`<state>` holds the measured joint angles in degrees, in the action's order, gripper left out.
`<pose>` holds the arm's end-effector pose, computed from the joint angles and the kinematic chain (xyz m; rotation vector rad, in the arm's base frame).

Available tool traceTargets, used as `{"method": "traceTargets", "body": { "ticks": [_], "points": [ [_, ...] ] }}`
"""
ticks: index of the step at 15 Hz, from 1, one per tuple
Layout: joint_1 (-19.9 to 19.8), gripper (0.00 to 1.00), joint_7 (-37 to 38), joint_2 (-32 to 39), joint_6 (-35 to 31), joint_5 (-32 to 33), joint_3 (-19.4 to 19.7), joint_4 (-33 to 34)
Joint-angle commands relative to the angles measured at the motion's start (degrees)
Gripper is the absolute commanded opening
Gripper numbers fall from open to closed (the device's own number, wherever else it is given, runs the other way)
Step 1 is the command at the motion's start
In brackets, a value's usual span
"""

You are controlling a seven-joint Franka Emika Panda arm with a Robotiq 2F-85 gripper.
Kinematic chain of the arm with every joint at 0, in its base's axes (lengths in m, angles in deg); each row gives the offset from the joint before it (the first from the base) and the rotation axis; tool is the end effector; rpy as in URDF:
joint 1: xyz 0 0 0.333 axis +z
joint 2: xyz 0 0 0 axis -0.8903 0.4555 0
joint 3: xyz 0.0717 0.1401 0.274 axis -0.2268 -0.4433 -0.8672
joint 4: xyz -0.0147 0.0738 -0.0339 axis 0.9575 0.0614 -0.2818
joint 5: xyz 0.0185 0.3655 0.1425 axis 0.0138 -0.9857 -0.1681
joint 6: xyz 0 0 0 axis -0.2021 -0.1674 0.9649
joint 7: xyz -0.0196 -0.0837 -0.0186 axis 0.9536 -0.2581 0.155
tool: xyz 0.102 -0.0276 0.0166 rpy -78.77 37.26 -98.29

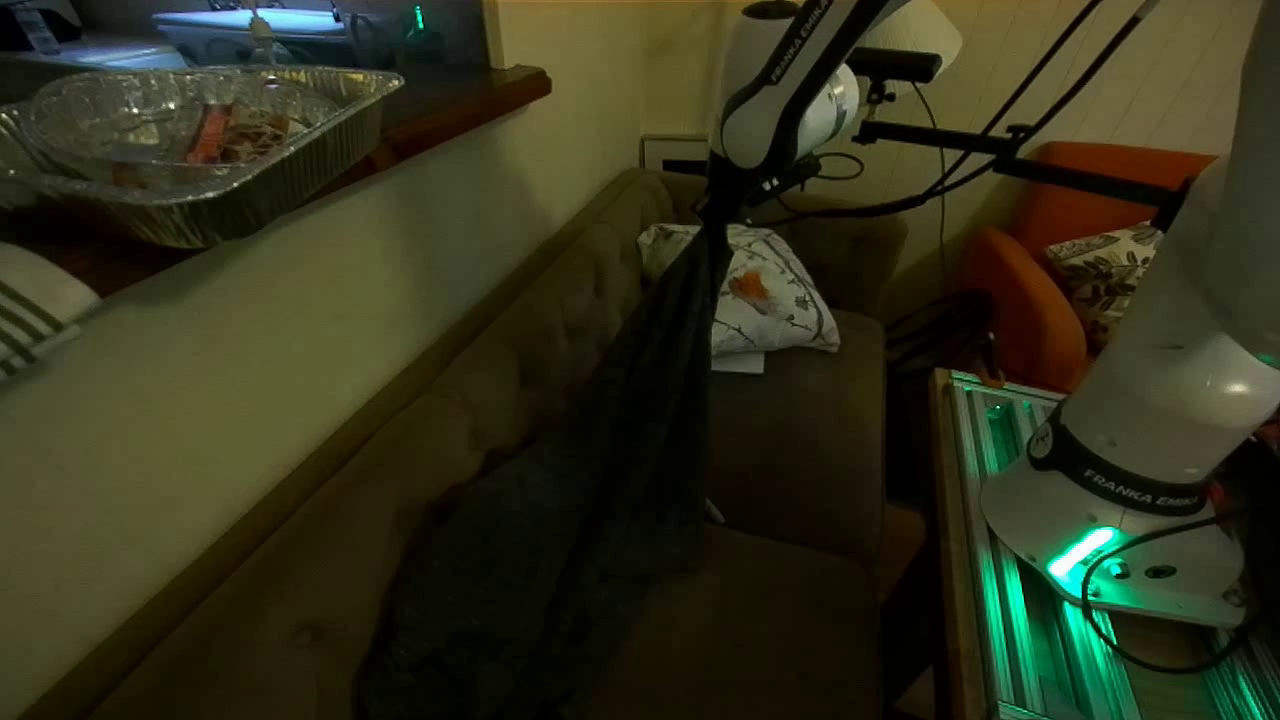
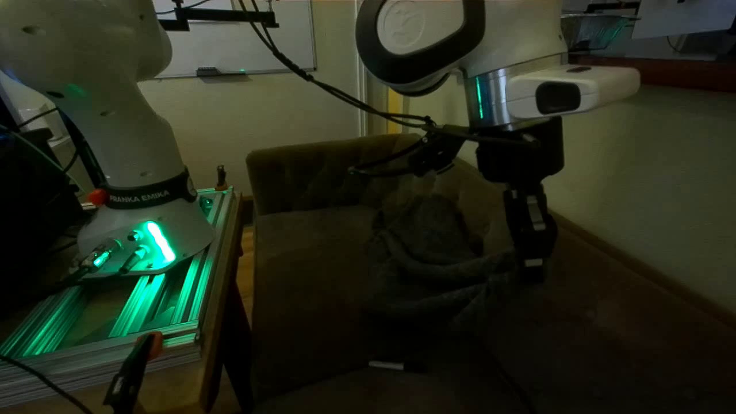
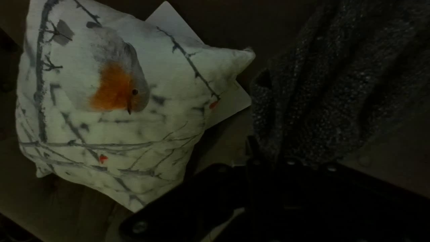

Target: Pick up the cloth and put it on the sofa

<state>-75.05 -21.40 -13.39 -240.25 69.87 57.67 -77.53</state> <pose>0.4567 -0.3139 0.2601 2.7852 -0.7439 0.3375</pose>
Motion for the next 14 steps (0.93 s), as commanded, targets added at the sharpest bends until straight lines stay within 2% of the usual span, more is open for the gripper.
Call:
{"method": "traceTargets", "body": {
  "ticks": [1,6,11,14],
  "points": [
    [1.25,0.01,8.06,7.17,-2.82,3.65,5.92,8.92],
    [-4.57,0.01,9.48,13.91,-2.78,-2.25,7.29,23.71],
    [-2.84,0.01,18.05,22.36,-5.5,-3.11,12.28,35.79],
    [-1.81,0.01,22.62,29.09,-1.87,-4.56,14.56,43.17]
  ]
}}
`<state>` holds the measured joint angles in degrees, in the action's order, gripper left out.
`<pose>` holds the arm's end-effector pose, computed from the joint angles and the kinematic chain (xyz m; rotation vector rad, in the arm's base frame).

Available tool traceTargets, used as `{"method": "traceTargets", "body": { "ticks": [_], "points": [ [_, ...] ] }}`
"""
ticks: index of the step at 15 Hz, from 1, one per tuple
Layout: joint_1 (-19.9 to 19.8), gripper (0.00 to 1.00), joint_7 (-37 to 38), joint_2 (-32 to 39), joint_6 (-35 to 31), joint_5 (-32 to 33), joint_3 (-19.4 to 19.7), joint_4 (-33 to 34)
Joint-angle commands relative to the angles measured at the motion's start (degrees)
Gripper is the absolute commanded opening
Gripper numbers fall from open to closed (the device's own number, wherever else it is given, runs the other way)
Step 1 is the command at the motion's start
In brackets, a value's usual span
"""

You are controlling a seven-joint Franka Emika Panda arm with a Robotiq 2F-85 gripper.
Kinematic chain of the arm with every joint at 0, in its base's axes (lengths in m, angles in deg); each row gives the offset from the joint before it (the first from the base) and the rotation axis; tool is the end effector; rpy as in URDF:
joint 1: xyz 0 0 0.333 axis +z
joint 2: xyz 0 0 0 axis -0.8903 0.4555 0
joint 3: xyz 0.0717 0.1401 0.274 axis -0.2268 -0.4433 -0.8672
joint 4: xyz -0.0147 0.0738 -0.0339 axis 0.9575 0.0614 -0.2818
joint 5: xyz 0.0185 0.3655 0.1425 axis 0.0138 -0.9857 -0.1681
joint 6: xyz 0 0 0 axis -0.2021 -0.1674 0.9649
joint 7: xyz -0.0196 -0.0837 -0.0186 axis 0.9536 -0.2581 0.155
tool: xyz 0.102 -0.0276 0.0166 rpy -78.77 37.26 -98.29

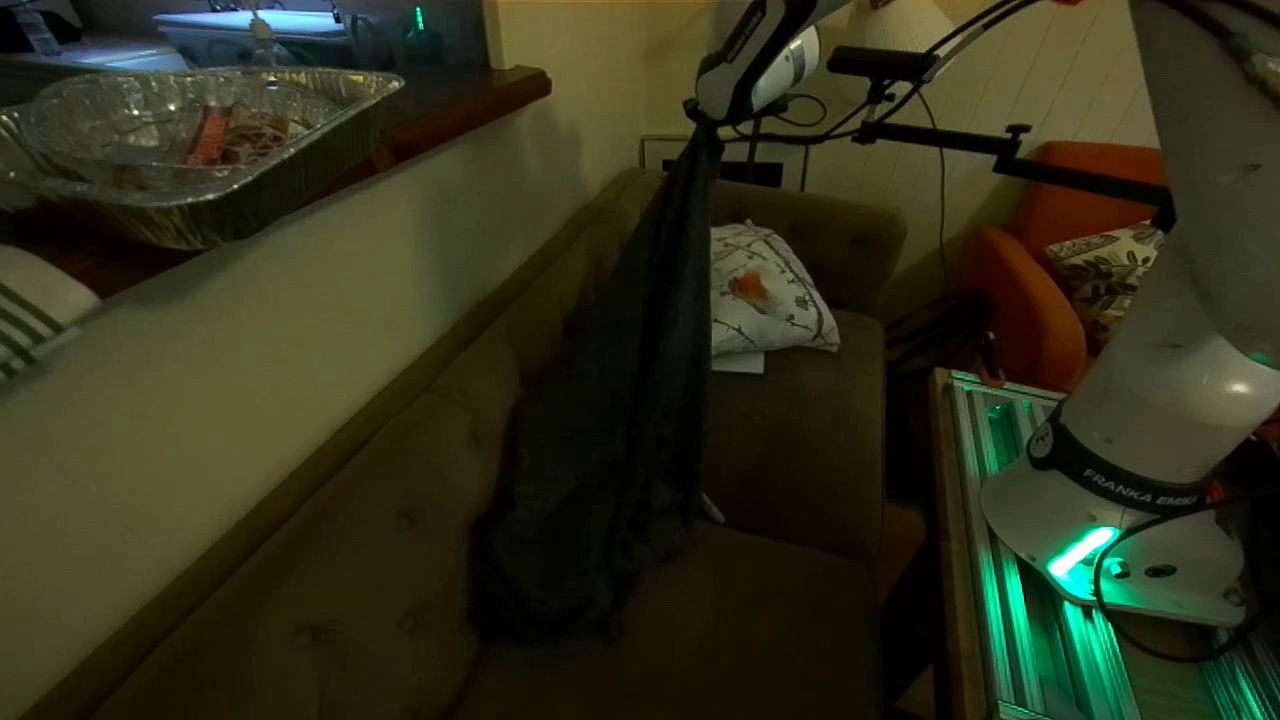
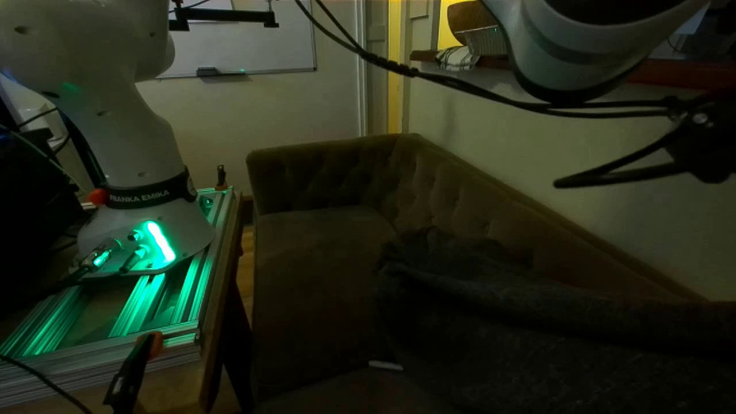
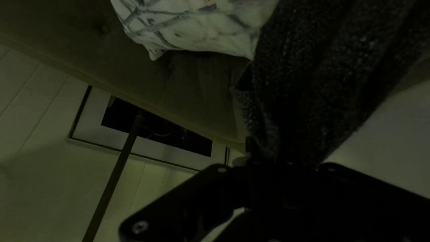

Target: Pick up the cloth and put it on the sofa

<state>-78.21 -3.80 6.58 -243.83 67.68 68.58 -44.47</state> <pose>0.5218 -0.4895 0.3382 2.2793 -1.1447 0.7252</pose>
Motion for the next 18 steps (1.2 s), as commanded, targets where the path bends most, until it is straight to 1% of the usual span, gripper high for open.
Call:
{"method": "traceTargets", "body": {
  "ticks": [1,2,3,5,6,7,8,9,11,12,13,14,16,18],
  "points": [
    [2.57,0.01,7.2,11.75,1.41,-2.28,5.69,11.86],
    [3.49,0.3,8.84,14.18,2.39,-2.52,6.96,13.48],
    [4.32,0.31,10.34,16.39,2.72,-2.74,8.34,14.78],
    [5.67,0.43,11.79,17.86,2.98,-3.71,9.45,15.29],
    [6.23,0.51,11.08,16.62,2.84,-4.2,9.21,14.18],
    [6.35,0.57,11.89,15.41,2.73,-2.84,8.53,13.16],
    [7.41,0.65,10.87,13.24,2.98,-2.45,8.74,10.93],
    [7.55,0.71,8.36,10.77,3.88,-1.89,7.54,8.75],
    [6.44,0.85,0.61,3.9,6.19,-1.56,2.09,2.94],
    [6.7,0.93,-1.36,1.81,6.86,-1.83,1.17,0.54],
    [6.74,0.98,-3.68,-1.32,7.11,-2.22,-0.29,-2.81],
    [6.48,1.0,-5.84,-4.14,7.66,-2.55,-1.72,-5.54],
    [5.85,1.0,-11.23,-9.56,7.61,-5.04,-4.38,-10.85],
    [5.82,1.0,-16.74,-15.0,7.73,-7.65,-6.24,-16.32]
  ]
}}
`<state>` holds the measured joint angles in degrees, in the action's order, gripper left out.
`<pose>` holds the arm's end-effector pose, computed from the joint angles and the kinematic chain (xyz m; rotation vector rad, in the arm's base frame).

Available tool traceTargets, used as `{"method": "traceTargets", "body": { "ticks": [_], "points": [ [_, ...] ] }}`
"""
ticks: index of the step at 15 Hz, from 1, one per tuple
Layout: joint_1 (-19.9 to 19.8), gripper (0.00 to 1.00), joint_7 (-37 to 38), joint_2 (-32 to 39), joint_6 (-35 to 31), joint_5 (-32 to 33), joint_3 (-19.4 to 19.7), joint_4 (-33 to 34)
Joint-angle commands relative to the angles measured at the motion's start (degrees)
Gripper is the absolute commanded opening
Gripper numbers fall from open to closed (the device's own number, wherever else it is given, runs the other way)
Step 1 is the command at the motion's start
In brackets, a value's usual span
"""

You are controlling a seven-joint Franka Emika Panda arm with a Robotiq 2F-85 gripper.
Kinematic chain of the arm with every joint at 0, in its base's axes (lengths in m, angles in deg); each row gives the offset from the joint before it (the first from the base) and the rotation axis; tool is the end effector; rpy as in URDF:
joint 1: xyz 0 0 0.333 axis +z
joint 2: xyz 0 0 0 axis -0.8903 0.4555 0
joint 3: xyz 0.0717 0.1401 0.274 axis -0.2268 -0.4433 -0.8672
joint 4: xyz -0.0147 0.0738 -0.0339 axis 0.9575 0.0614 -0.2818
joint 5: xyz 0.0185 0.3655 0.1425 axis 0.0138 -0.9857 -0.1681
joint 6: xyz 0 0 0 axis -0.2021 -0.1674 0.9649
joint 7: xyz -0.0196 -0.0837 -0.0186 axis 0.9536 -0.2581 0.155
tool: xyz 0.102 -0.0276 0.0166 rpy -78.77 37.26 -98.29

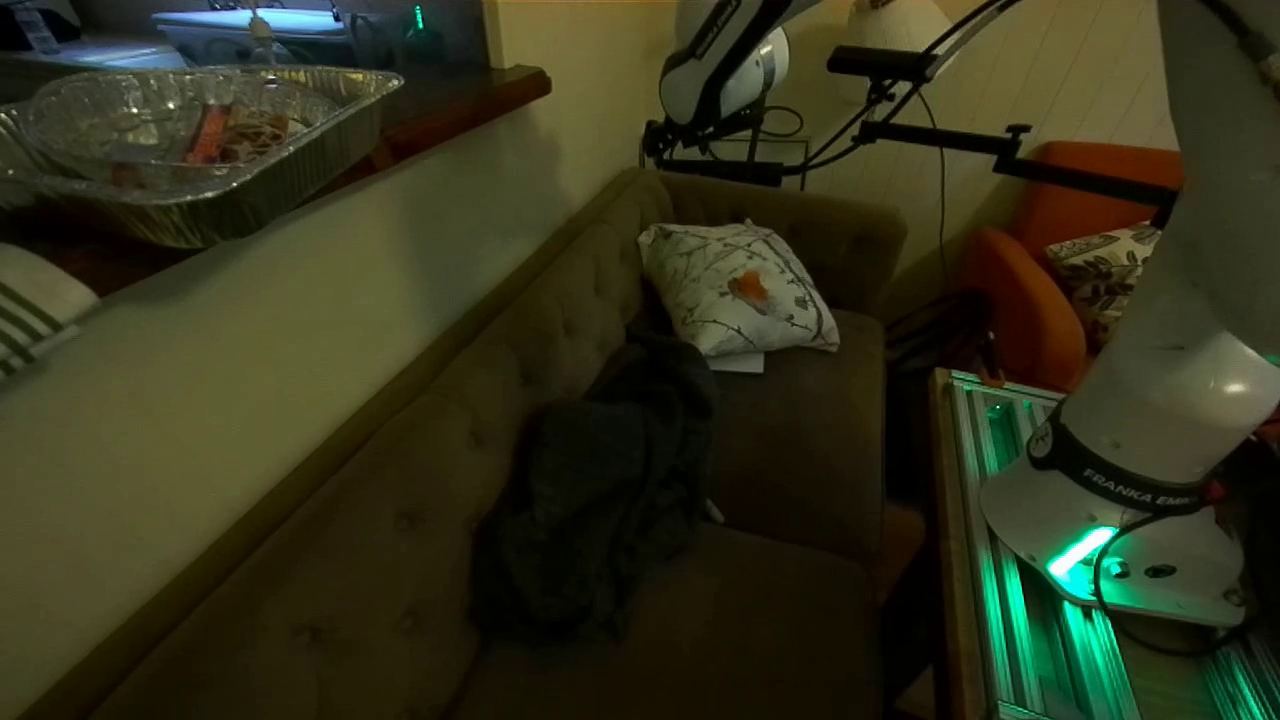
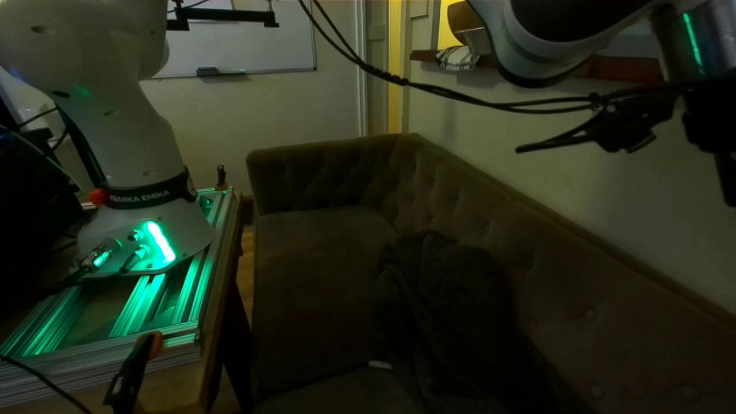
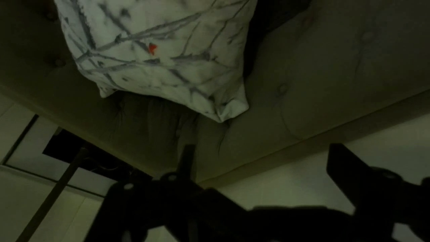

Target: Pick up the cloth and put it on the sofa

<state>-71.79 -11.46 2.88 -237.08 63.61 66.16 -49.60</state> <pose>0.5540 -0.4109 0.3172 2.4944 -1.0169 0.5768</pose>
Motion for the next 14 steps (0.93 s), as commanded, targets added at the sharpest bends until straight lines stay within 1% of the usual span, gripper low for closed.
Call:
{"method": "traceTargets", "body": {
  "ticks": [1,4,7,8,11,14],
  "points": [
    [-0.76,1.0,-11.83,-14.19,1.21,-4.57,-4.91,-14.07],
    [-0.23,1.0,-18.56,-22.61,4.01,-5.57,-6.59,-22.17],
    [0.2,1.0,-23.77,-31.29,9.92,-5.32,-7.83,-29.04],
    [-2.9,1.0,-24.2,-34.19,12.86,-3.7,-11.27,-30.55],
    [-3.43,1.0,-29.76,-39.72,23.49,-6.2,-12.96,-32.45],
    [-3.2,1.0,-35.07,-42.83,35.01,-7.32,-12.85,-32.07]
  ]
}}
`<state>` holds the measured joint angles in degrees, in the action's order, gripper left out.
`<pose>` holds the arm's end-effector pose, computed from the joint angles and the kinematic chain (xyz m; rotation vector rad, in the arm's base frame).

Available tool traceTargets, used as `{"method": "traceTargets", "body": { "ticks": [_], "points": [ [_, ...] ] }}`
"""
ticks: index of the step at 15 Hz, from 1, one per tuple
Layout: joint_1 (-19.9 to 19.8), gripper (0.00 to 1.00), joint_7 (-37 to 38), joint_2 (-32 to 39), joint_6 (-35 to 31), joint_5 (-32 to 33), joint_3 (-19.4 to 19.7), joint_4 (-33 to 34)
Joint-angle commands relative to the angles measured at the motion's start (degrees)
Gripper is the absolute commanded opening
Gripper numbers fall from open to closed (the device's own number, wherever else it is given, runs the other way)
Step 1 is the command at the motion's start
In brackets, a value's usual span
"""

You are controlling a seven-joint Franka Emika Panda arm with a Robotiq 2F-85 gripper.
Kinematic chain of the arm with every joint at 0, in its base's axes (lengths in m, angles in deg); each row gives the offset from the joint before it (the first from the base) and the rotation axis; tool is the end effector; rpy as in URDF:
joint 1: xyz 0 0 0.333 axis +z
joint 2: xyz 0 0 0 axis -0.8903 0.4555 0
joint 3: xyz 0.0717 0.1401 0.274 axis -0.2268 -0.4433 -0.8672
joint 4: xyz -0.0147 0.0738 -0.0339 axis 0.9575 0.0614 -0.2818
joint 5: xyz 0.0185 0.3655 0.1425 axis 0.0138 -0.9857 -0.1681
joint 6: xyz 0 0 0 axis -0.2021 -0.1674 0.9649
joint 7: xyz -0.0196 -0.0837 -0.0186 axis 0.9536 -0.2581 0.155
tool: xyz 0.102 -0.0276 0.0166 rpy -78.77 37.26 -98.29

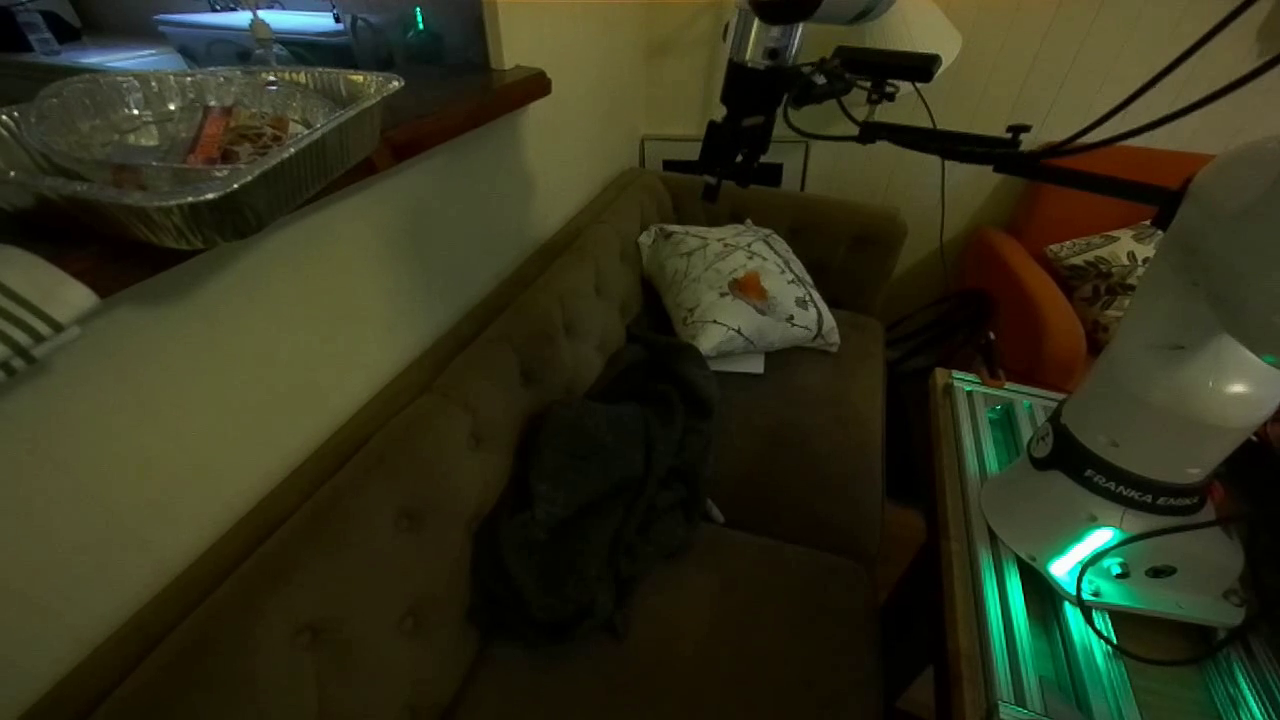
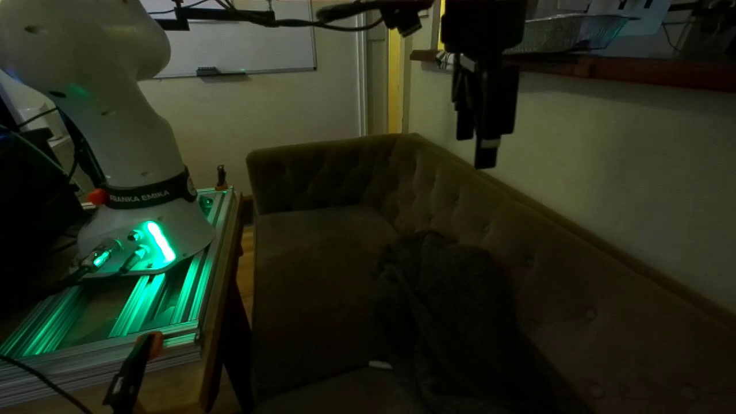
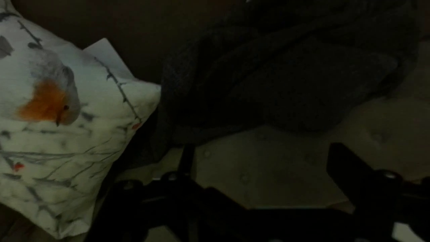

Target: Pick up the cloth and put it on the sofa

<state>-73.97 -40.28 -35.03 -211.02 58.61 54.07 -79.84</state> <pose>0.4316 -0.2559 0.3758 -3.0721 0.4816 -0.1770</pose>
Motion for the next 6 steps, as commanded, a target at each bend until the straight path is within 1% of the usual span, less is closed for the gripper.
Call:
{"method": "traceTargets", "body": {
  "ticks": [1,2,3,6],
  "points": [
    [-1.17,1.0,-1.82,-1.39,3.81,-0.46,-1.24,-0.19],
    [-1.1,1.0,-3.06,-2.47,6.41,-0.61,-1.16,-0.35],
    [-1.08,1.0,-3.76,-3.18,7.68,-0.65,-1.09,-0.43],
    [-1.06,1.0,-4.3,-3.49,8.13,-0.68,-1.06,-0.53]
  ]
}}
